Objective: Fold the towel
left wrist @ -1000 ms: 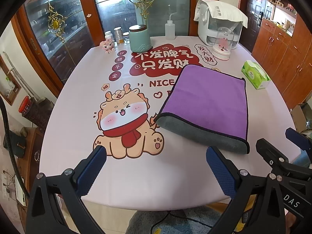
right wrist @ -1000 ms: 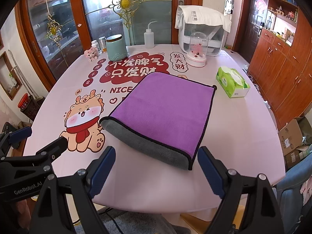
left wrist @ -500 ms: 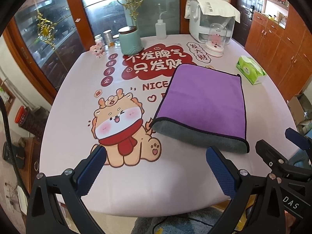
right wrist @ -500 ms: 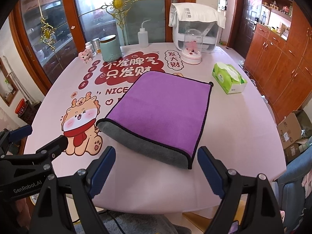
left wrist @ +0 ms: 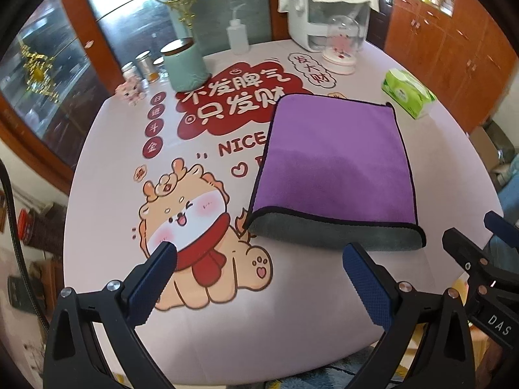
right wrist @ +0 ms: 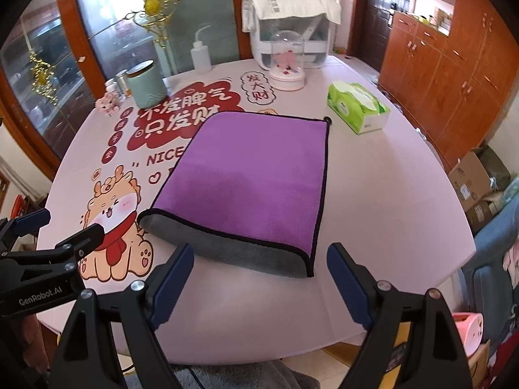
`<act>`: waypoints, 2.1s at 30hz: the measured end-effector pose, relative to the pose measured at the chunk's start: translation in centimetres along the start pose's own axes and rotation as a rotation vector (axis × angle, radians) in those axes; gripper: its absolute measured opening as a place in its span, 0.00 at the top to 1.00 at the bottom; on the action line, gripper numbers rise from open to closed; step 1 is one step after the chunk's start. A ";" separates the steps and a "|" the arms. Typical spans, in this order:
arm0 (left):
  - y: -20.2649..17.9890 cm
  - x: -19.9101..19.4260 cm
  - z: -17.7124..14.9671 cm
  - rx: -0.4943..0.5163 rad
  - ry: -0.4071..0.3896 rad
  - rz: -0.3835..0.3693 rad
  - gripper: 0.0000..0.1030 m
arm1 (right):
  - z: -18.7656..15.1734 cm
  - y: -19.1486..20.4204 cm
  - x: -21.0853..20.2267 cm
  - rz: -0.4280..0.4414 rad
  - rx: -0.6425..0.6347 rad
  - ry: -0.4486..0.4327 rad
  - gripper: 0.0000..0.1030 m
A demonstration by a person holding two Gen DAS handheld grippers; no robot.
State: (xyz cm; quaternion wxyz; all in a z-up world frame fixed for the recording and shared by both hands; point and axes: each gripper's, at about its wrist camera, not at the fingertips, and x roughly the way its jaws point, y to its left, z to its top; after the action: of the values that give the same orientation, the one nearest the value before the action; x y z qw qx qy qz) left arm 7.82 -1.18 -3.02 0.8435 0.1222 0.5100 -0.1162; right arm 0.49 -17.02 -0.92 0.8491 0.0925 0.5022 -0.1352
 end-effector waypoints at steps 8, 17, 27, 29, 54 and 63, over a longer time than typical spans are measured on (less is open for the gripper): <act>0.3 2.6 1.2 0.080 0.029 -0.076 0.02 | -0.7 -1.6 2.1 -0.020 0.105 0.048 0.22; 1.3 8.6 2.2 0.187 0.054 -0.169 0.02 | -2.5 -4.7 6.2 0.008 0.187 0.109 0.33; 2.8 14.9 2.7 0.225 0.148 -0.263 0.07 | -3.4 -6.5 10.2 0.064 0.132 0.146 0.45; 3.1 15.7 2.8 0.216 0.162 -0.285 0.08 | -3.3 -6.6 10.8 0.088 0.114 0.150 0.48; 1.7 18.7 3.7 0.344 0.248 -0.429 0.42 | -2.1 -7.2 14.1 0.272 -0.031 0.238 0.76; 1.6 19.8 3.6 0.357 0.301 -0.458 0.60 | -2.1 -7.5 14.2 0.281 -0.034 0.246 0.82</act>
State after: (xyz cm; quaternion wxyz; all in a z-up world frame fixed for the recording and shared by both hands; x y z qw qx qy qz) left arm 20.28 -2.30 -18.80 0.6757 0.1659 0.6148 -0.3713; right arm 2.85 -25.39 -14.62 0.7931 0.1635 0.5867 0.0056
